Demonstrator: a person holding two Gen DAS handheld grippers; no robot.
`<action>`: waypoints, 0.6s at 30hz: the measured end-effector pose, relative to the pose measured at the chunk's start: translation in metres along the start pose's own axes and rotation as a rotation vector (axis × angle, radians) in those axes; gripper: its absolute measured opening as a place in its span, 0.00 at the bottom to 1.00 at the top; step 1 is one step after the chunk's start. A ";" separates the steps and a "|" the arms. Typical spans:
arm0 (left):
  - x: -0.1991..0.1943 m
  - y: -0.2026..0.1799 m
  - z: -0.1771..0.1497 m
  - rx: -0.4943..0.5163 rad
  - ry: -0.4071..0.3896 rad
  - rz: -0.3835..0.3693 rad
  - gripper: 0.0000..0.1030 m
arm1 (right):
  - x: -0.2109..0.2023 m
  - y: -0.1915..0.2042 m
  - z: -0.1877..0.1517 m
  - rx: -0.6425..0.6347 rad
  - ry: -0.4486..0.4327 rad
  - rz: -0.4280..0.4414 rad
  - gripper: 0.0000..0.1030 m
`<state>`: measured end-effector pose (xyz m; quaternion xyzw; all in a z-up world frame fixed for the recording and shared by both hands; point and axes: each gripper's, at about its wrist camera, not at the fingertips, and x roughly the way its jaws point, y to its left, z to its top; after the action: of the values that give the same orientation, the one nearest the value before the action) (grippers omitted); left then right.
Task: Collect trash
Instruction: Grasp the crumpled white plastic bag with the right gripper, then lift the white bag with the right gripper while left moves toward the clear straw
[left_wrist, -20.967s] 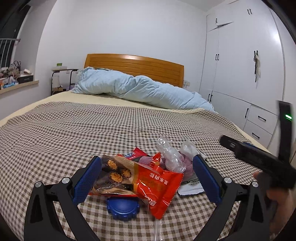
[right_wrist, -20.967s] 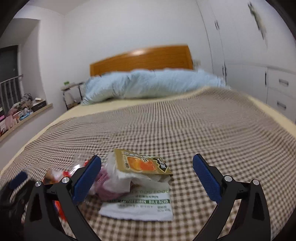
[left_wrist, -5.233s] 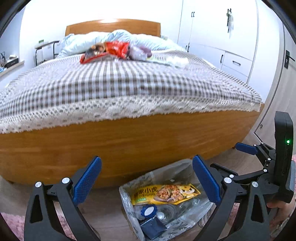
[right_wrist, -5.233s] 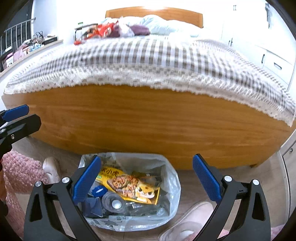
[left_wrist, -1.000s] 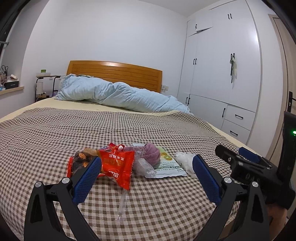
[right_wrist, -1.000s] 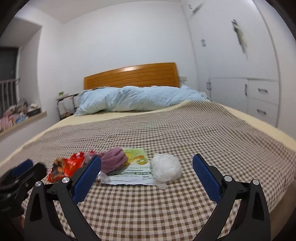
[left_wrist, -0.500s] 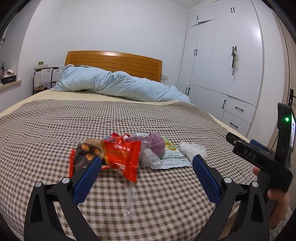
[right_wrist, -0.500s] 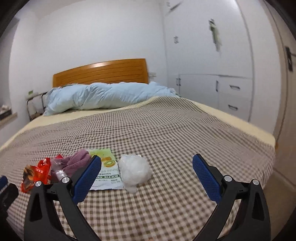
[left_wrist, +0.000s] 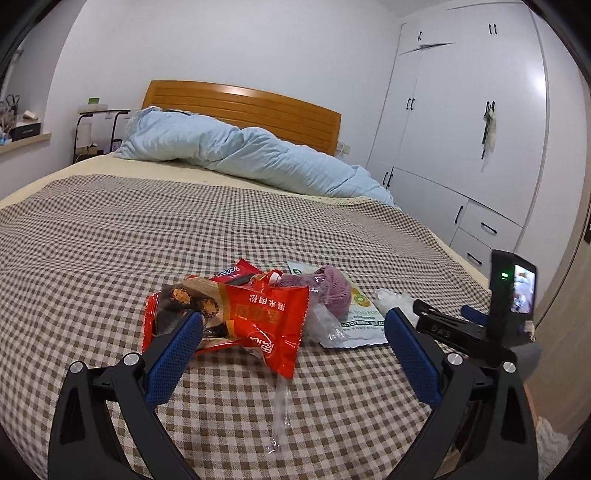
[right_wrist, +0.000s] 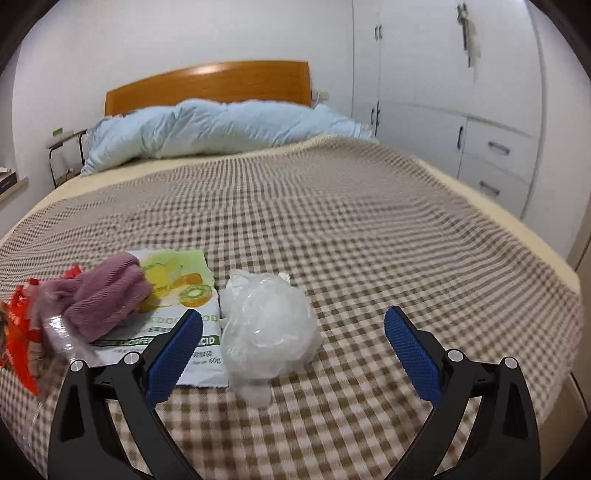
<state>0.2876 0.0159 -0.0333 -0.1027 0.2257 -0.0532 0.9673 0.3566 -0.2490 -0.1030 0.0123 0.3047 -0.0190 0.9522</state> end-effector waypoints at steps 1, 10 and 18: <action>0.001 0.000 0.000 0.001 0.001 0.002 0.93 | 0.006 -0.002 -0.001 0.011 0.026 0.006 0.92; 0.005 0.002 -0.004 -0.021 0.024 -0.004 0.93 | 0.024 -0.018 -0.008 0.132 0.144 0.163 0.29; 0.002 -0.002 -0.011 0.007 0.030 0.013 0.93 | -0.018 -0.028 0.004 0.171 0.038 0.182 0.14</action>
<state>0.2841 0.0114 -0.0430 -0.0972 0.2406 -0.0494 0.9645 0.3432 -0.2769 -0.0893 0.1214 0.3174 0.0417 0.9396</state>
